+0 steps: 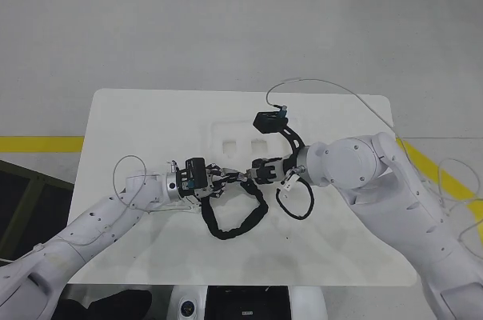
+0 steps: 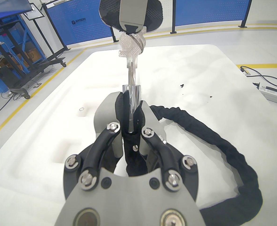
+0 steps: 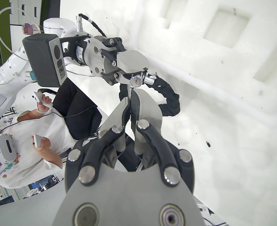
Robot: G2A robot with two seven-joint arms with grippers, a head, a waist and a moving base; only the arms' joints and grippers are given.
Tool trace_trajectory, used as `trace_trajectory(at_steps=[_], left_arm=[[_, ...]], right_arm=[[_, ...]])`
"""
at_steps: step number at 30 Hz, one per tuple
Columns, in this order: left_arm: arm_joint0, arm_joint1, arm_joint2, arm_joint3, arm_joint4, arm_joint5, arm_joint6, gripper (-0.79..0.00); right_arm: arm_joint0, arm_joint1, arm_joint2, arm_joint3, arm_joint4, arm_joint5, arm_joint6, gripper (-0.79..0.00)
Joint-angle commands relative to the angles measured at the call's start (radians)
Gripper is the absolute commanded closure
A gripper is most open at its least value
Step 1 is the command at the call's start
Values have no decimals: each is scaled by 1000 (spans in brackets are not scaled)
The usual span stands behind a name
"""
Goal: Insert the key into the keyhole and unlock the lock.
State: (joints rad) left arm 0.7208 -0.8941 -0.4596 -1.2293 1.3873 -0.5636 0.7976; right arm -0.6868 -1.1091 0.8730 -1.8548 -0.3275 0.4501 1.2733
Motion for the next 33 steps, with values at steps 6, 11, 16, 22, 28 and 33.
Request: trace_trajectory(at_steps=[6,11,16,22,28,33], left_arm=[[0,0,0,0,0,0,0,0],[0,0,0,0,0,0,0,0],[0,0,0,0,0,0,0,0],[9,-1,-8,-15,-8,1,-19,0],[-10,5,-45,-47,-5,-150,-64,0],[-25,14,-82,-70,-17,-262,-132,0]], right_arm=[[16,-8,-38,15,-21,18,-5,0],[27,-15,-54,32,-11,20,-12,0],[30,-15,-38,31,1,20,-19,-785],[2,1,27,13,8,-61,-36,-785],[-44,25,102,12,-18,-319,-67,-785],[-84,44,161,30,4,-565,-63,-785]])
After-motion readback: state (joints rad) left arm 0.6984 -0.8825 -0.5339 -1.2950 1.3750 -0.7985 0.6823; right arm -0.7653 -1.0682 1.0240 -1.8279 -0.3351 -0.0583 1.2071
